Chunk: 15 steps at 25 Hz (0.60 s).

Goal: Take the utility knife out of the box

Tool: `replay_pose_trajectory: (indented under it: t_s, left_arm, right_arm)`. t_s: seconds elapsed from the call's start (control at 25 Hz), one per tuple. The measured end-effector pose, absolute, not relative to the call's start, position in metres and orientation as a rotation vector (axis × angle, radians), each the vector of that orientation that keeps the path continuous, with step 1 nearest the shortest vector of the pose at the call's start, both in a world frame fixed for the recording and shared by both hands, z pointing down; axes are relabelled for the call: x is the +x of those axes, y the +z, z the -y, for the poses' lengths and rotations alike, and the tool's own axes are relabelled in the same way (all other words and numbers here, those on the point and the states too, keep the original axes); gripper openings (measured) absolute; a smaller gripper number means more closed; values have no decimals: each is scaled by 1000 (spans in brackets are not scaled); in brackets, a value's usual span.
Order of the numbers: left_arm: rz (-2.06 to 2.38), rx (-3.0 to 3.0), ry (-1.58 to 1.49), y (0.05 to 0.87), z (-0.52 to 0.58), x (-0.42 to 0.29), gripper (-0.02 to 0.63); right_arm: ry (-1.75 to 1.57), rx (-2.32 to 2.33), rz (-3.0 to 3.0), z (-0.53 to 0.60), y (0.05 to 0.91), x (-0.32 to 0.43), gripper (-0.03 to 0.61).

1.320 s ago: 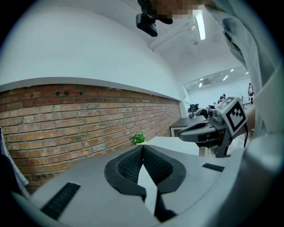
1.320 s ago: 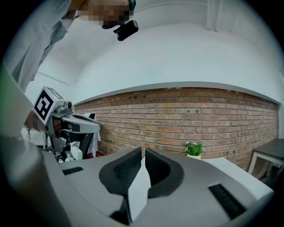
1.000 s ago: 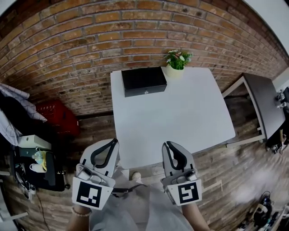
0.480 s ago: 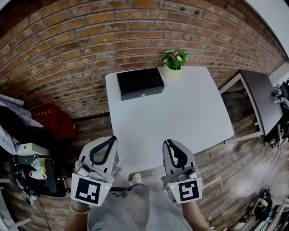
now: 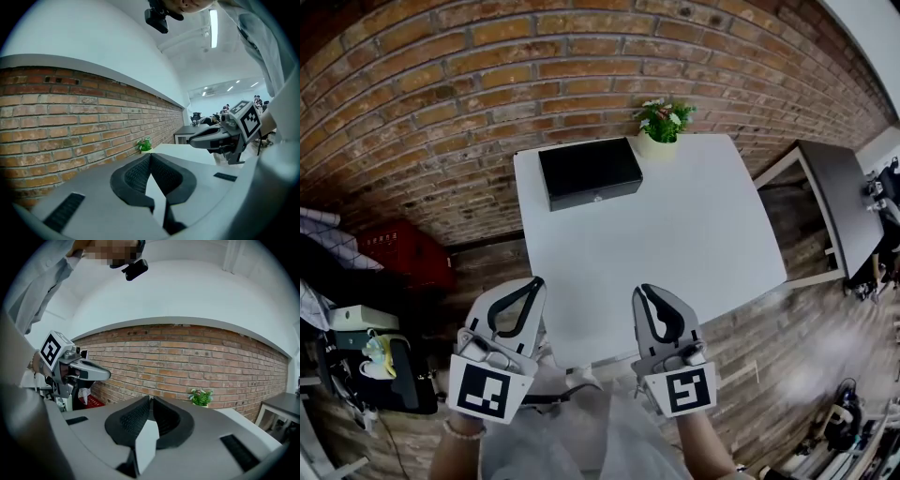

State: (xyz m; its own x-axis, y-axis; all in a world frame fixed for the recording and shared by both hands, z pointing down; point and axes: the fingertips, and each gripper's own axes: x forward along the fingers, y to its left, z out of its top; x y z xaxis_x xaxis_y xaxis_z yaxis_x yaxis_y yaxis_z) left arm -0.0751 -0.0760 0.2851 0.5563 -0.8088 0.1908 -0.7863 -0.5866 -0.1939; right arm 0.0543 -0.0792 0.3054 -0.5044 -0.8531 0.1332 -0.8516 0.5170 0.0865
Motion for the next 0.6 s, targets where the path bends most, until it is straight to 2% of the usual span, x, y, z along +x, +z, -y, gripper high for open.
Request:
replay_pose_trajectory:
  t_s: [0.6]
  left_arm:
    - [-1309,-2762,-386,315,139,-100,18]
  right_arm:
    - [40,1514,2531,160,344,38,57]
